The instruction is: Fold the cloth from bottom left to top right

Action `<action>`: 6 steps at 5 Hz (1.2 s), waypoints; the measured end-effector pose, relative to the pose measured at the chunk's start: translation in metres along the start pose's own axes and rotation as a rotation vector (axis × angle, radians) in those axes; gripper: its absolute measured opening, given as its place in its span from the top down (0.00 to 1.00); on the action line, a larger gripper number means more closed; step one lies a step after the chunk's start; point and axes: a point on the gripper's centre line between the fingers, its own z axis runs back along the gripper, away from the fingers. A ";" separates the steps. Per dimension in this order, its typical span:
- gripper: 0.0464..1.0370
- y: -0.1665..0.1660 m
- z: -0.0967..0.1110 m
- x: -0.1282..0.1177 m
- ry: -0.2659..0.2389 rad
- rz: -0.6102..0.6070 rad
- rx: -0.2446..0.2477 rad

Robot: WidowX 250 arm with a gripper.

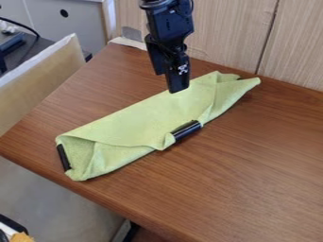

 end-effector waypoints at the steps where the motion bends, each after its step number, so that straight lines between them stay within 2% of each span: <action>1: 0.04 -0.001 -0.011 -0.004 0.027 0.017 -0.023; 2: 0.04 -0.002 -0.016 -0.015 0.061 0.102 -0.004; 3: 0.04 -0.007 0.003 -0.026 0.060 0.204 0.073; 4: 0.04 -0.015 0.009 -0.046 0.065 0.360 0.106; 5: 0.04 -0.025 0.022 -0.070 0.061 0.590 0.216; 6: 0.04 -0.028 0.028 -0.093 0.054 0.814 0.279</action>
